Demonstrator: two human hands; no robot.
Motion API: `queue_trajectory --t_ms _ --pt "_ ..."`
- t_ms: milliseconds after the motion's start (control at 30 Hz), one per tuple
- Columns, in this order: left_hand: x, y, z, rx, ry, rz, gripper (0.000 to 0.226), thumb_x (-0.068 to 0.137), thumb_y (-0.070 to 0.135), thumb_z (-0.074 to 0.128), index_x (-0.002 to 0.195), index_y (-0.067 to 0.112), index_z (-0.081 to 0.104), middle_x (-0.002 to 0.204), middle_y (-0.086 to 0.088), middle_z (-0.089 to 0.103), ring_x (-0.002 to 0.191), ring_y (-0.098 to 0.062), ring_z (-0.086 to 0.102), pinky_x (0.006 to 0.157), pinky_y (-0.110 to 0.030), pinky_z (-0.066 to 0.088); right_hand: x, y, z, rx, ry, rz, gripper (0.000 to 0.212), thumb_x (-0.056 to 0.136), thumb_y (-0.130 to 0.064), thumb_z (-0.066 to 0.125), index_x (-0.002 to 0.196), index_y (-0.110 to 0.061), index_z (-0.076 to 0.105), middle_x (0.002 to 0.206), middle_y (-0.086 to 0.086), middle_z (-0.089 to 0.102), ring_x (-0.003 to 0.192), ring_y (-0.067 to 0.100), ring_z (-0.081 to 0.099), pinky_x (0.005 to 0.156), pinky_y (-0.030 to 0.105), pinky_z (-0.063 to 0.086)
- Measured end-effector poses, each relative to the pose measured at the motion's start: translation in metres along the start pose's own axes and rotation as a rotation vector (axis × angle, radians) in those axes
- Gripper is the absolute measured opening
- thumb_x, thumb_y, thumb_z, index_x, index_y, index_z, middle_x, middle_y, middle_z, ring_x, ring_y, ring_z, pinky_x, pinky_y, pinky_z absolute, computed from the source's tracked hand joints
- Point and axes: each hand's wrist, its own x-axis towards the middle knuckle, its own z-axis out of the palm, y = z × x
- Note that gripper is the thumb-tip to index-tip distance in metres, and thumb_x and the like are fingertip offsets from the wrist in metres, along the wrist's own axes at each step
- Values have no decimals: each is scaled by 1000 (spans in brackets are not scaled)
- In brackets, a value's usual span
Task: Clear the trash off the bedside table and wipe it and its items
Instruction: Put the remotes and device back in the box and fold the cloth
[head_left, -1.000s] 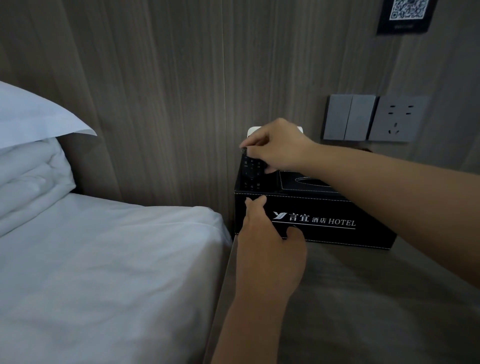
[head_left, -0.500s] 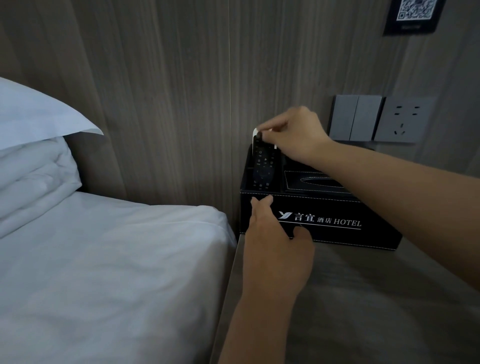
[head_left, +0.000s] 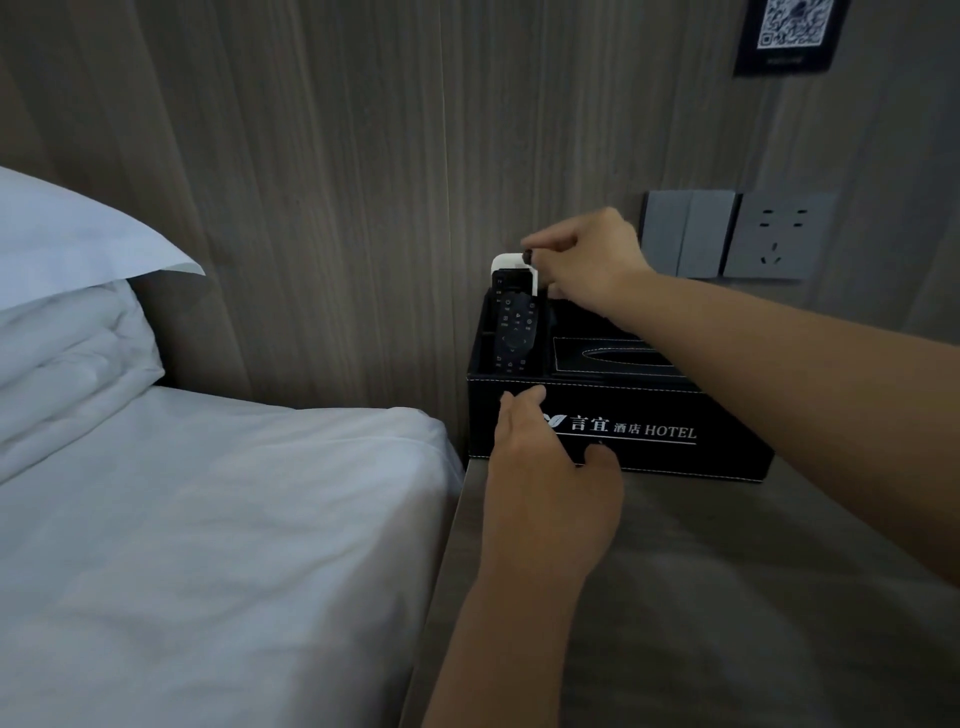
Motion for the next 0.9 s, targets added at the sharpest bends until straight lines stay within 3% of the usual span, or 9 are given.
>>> queue_trajectory --t_ms 233,467,700,833,900 --pt "-31 9 9 119 -28 41 63 86 27 61 143 35 35 151 1 36 127 -28 52 104 -43 45 -108 7 -97 -49 -33 -4 19 85 -16 67 85 -32 78 77 -8 74 73 11 72 72 33 61" --pt "-79 23 41 317 -144 173 66 90 31 59 147 35 27 152 7 33 133 -11 40 104 -31 40 -227 22 -177 86 22 116 24 85 -12 68 77 -33 76 73 -2 75 75 18 72 80 42 60" --pt "-140 29 92 418 -341 409 64 93 35 55 146 43 21 151 22 25 133 3 24 99 -16 24 -301 48 -224 80 158 118 21 83 -12 67 85 -31 76 85 -15 72 78 2 68 72 16 55" --pt "-157 33 125 471 -490 522 60 93 35 55 146 39 28 156 22 20 142 2 17 110 -18 20 -310 75 -253 -32 317 127 23 86 -14 66 85 -36 73 83 -24 69 76 -8 64 65 3 45" --pt "-161 31 140 526 -549 577 61 93 35 55 147 37 29 159 19 15 146 2 7 117 -24 17 -313 90 -261 2 379 179 26 86 -14 66 83 -40 71 81 -26 69 75 -8 64 63 6 47"
